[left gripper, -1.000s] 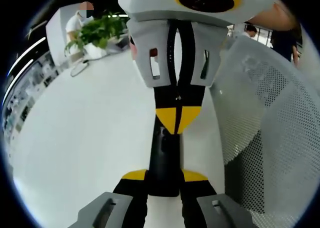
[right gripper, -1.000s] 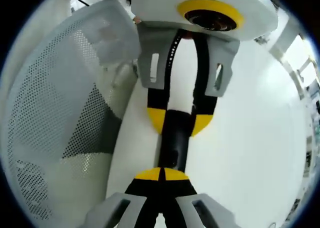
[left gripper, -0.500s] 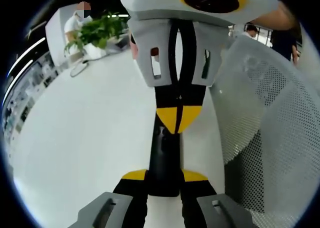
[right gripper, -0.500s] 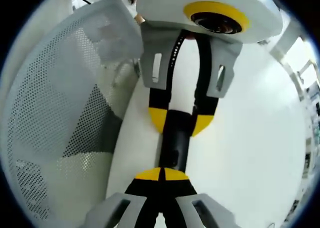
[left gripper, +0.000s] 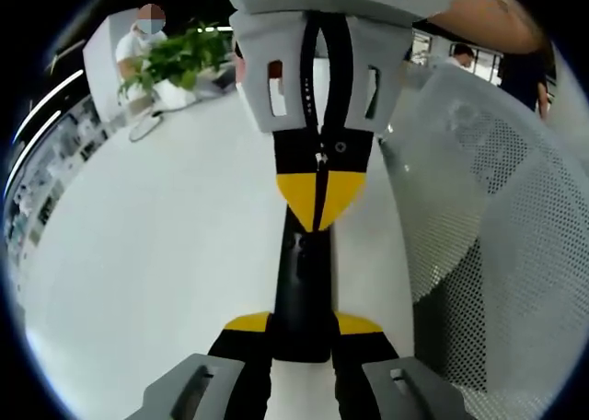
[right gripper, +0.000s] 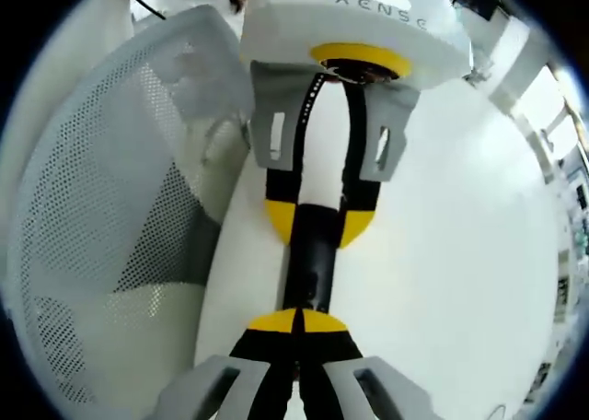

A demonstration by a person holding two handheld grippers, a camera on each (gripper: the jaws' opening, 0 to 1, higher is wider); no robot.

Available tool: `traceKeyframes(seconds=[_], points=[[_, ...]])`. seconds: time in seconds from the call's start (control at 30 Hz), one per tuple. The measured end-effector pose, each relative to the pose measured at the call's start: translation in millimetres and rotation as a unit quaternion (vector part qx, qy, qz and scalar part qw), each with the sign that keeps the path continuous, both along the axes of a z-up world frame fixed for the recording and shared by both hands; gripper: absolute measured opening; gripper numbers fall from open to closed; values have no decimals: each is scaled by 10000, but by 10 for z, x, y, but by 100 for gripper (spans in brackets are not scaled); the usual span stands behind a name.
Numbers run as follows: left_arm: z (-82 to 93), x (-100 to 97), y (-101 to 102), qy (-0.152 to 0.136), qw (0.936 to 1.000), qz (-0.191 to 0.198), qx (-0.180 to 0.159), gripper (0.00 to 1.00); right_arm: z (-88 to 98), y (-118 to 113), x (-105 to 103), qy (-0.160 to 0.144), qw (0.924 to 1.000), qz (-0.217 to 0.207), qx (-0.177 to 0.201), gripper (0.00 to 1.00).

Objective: Press the specified remote control buttons in sequence, fully releasing each button before pressing the next.

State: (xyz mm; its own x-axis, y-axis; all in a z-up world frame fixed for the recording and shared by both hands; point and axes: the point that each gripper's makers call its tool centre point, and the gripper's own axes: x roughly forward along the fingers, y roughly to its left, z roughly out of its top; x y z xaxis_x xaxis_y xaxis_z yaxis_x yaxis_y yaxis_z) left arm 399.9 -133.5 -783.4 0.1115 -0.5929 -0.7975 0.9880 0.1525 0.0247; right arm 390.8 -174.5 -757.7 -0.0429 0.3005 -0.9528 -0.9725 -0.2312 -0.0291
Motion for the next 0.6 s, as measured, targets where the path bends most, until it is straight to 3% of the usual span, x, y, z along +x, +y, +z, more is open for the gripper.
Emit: traceKeyframes(seconds=[0.6], points=[[-22,13,9,-3,10000,-10,9,23,76,49,57,-23,9997,-108,206,0]])
